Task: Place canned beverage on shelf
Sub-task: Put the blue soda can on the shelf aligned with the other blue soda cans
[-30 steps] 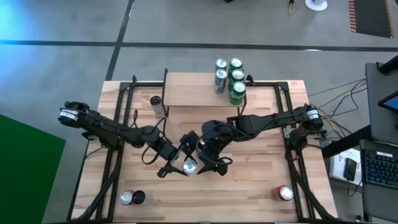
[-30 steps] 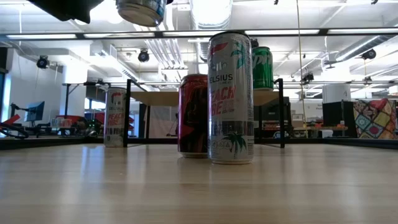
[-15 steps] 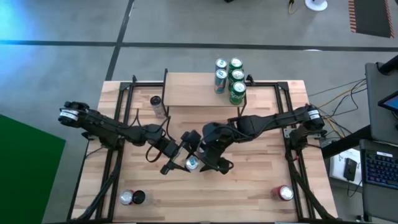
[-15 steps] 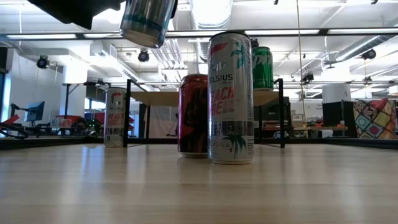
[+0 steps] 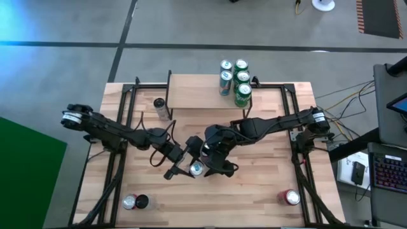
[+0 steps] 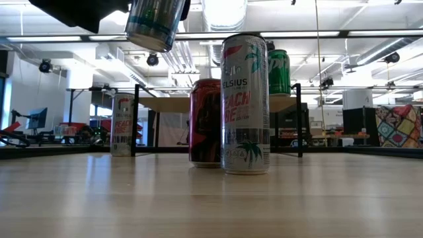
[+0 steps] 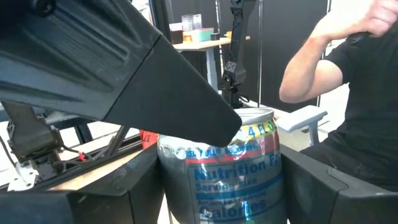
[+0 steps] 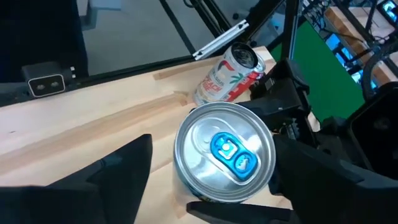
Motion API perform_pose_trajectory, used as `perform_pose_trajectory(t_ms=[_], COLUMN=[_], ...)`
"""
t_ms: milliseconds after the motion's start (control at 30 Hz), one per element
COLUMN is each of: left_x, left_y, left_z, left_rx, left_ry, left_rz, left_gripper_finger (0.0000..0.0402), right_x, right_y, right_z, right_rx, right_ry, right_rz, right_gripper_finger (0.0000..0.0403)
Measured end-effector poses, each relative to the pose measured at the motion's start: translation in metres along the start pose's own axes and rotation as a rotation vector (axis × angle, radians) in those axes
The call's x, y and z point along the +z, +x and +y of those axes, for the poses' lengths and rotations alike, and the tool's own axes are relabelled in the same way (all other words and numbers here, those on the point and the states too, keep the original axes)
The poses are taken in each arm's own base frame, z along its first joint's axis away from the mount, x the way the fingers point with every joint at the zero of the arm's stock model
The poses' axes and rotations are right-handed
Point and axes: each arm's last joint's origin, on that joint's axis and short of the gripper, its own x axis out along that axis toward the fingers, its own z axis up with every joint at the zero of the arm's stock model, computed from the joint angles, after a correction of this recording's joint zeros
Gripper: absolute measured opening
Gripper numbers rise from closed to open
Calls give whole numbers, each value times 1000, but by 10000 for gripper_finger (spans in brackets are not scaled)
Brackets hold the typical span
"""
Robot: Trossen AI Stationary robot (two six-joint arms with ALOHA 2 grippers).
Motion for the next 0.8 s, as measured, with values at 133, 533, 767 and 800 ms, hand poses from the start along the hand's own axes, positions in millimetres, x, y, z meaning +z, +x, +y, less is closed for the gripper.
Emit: perform_pose_trajectory(t_ms=[133,533,767,800], left_x=[-2,-2,-2,-3], left_y=[2,4,4,4], left_z=[1,2,3,4], left_rx=[2,-13,5,6], left_ry=[-10,-15,-16,-16], left_rz=[-13,1,-5,-4], left_gripper_finger=[242,242,242,242], right_x=[-1,-5,-15,-16], right_y=[-1,5,19,19], right_z=[-2,-4,-5,-4], right_rx=[-3,-49,-41,-34], right_ry=[-7,-36,-33,-30], right_rz=[-6,31,77,83], right_gripper_finger=[272,292,339,337])
